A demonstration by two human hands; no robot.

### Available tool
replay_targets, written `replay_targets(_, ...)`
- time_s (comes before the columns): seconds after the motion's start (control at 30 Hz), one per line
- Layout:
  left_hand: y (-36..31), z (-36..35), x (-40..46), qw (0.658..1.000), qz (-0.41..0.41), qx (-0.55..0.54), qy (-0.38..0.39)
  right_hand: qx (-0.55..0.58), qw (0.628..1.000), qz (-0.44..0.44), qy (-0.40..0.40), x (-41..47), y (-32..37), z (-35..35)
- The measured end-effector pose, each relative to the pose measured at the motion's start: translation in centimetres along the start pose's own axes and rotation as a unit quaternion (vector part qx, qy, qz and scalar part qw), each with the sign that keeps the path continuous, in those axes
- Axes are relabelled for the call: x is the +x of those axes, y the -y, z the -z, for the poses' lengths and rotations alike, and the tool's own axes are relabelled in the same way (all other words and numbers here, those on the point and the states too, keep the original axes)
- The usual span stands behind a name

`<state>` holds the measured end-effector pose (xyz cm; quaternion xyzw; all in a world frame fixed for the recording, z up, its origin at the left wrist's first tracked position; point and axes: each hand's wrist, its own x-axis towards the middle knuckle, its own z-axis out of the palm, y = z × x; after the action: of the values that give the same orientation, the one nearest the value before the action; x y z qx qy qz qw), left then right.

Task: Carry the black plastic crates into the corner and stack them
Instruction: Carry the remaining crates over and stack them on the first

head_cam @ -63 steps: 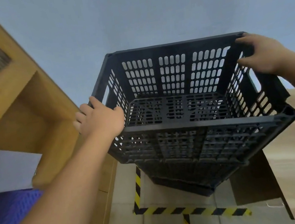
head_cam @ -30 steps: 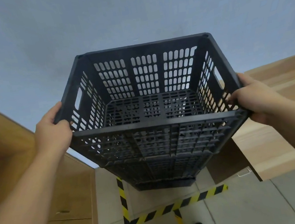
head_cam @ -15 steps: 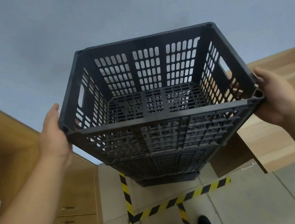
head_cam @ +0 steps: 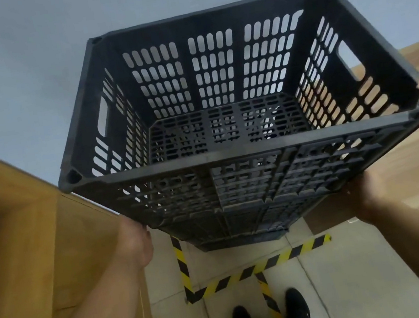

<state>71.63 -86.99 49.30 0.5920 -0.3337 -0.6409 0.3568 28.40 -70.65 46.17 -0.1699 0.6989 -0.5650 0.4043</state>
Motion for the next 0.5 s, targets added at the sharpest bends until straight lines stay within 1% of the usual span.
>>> replay_targets(0.07,0.2,-0.4,0.5,1.000,-0.008,-0.011,0.004,-0.019,1.000,0.005,-0.015,0.1,-0.8,-0.3)
replay_targets(0.17,0.8,0.2,2.0,1.000,0.006,-0.016,0.006,-0.062,0.998,0.007,0.000,-0.3,-2.4,-0.1)
replay_targets(0.2,0.8,0.4,2.3,1.000,0.012,-0.022,0.005,-0.063,0.998,0.001,-0.010,-0.5,-3.0,0.0)
replay_targets(0.33,1.0,0.1,2.9,0.999,0.015,-0.029,-0.013,0.009,0.998,-0.013,-0.053,0.0,-4.0,-0.6)
replay_targets(0.43,2.0,-0.2,2.1,0.999,0.016,-0.032,-0.007,0.110,0.990,-0.036,-0.084,0.9,-3.5,-0.8)
replay_targets(0.5,1.8,-0.2,2.5,0.998,0.030,-0.048,-0.019,0.118,0.988,-0.044,-0.086,0.2,-3.1,-1.0)
